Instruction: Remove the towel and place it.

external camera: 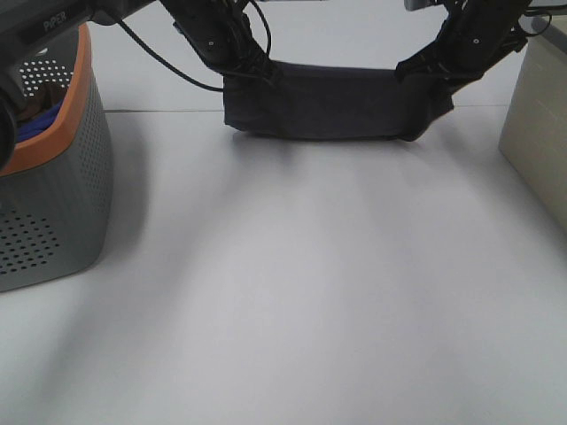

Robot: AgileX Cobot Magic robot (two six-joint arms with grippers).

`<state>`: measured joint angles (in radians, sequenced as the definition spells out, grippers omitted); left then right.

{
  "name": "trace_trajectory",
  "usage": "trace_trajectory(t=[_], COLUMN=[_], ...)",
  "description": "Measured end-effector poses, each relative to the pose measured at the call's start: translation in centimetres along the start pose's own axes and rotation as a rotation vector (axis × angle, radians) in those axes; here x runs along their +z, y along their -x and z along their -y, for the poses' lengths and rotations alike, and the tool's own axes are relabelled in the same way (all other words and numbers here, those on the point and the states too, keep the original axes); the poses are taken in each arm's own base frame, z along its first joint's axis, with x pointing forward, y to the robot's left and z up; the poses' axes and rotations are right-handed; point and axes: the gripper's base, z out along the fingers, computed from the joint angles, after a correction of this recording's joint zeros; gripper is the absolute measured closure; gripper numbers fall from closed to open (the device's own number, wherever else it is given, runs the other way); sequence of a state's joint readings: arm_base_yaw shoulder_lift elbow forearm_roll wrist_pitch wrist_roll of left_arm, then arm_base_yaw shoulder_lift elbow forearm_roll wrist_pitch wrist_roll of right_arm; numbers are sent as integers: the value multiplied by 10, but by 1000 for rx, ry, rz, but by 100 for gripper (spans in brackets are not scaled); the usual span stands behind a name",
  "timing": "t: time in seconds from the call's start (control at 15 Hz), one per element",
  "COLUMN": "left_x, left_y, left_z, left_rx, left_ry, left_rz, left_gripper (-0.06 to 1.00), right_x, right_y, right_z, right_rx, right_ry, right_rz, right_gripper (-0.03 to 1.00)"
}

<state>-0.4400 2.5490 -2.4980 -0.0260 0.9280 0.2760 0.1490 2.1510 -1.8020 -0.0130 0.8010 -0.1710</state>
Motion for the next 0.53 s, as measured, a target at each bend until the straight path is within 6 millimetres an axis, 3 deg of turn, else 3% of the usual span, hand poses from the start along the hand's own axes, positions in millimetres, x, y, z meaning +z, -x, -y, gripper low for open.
trace_trajectory(t=[0.2,0.33,0.53], left_x=[-3,-4,3], left_y=[-18,-20,-27], left_z=[14,18,28], left_rx=[21,5,-52], left_ry=[-153,-203,-291], left_rz=[-194,-225,-246], left_gripper=[94,94,94], right_x=[-3,-6,-8], right_y=[-22,-31,-35], right_z=[-6,-9,-9], right_rx=[-34,-50,-59], right_ry=[71,103,114], right_rz=[-241,-352,-394], right_gripper=[97,97,97])
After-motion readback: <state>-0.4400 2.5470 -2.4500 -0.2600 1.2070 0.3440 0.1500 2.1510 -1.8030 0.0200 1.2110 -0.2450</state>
